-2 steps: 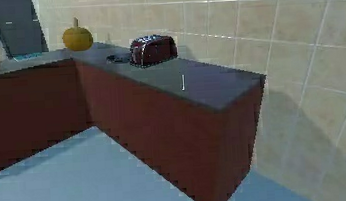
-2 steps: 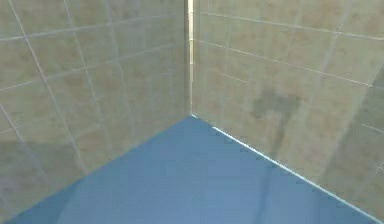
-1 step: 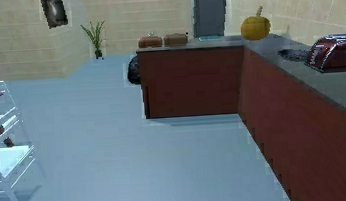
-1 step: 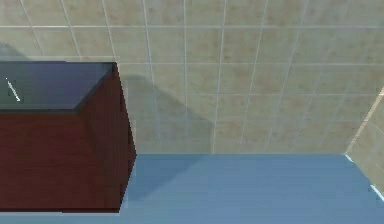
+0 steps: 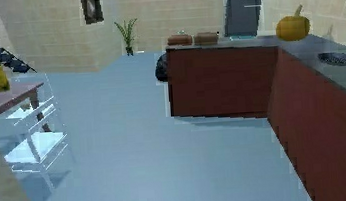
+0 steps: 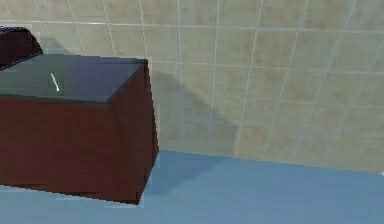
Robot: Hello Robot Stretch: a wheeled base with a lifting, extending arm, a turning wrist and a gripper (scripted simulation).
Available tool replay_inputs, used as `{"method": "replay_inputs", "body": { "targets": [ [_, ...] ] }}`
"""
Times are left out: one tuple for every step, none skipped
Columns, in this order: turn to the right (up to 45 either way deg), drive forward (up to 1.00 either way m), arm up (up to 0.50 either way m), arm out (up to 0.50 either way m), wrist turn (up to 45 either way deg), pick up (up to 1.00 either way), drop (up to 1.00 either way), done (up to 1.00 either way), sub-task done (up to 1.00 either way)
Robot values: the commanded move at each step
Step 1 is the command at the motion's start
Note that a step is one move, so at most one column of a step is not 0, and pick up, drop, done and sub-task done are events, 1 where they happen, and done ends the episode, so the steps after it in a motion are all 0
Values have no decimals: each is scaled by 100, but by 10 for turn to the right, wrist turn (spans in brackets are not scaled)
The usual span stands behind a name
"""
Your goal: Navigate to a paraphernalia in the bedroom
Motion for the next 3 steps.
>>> {"method": "replay_inputs", "body": {
  "targets": [
    [0, 60, 0, 0, 0, 0, 0, 0, 0],
    [-240, 0, 0, 0, 0, 0, 0, 0, 0],
    [0, 100, 0, 0, 0, 0, 0, 0, 0]
  ]
}}
